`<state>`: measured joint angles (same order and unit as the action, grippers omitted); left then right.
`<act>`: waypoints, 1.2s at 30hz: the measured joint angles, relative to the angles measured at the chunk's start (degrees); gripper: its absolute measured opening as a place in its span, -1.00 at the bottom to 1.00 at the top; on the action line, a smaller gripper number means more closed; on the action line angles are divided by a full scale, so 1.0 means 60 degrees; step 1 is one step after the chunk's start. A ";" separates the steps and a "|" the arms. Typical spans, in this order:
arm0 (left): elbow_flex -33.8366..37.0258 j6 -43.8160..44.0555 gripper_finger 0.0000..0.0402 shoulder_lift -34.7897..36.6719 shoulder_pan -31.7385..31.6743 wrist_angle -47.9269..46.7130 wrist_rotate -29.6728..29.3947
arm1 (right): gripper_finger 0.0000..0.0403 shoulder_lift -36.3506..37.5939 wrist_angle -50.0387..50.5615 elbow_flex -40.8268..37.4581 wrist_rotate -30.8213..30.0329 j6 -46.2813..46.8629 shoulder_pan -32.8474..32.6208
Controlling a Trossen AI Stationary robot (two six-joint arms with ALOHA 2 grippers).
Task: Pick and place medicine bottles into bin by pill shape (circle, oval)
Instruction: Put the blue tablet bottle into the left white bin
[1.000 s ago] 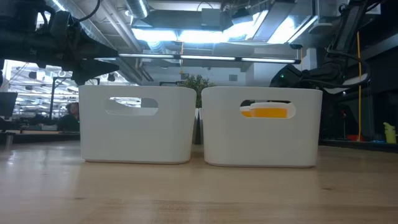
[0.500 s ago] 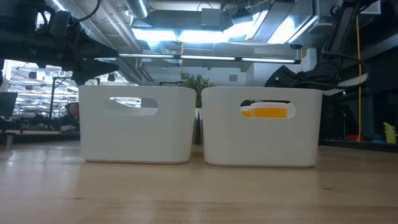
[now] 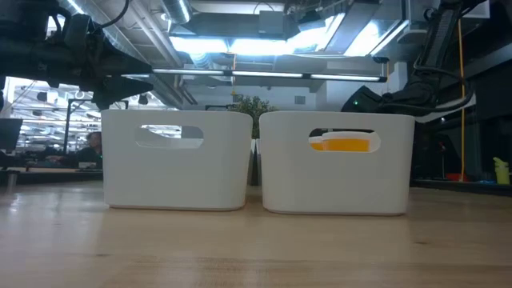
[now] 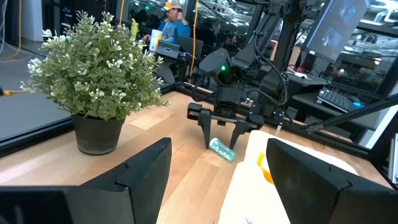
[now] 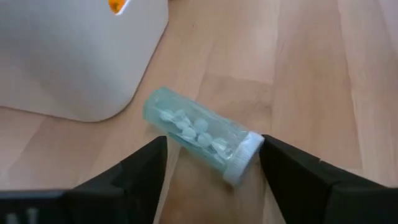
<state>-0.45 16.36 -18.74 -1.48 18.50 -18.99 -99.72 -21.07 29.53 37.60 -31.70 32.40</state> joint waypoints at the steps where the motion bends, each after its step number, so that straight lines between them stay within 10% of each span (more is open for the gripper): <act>1: -0.0003 0.0000 0.27 0.0003 0.0000 0.0000 0.0001 | 0.25 0.0000 0.0015 0.0002 0.0001 0.0034 0.0000; 24: -0.0003 0.0000 0.27 0.0000 0.0000 0.0000 -0.0003 | -0.18 0.0358 0.0663 -0.0019 -0.0050 0.1847 0.0522; 36: -0.0003 -0.0003 0.27 0.0000 0.0000 0.0000 -0.0002 | -0.27 0.4086 0.4311 -0.0016 -0.3314 0.1755 0.0366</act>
<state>-0.47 16.34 -18.74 -1.48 18.50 -19.00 -75.20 4.79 29.43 17.72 -21.17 34.60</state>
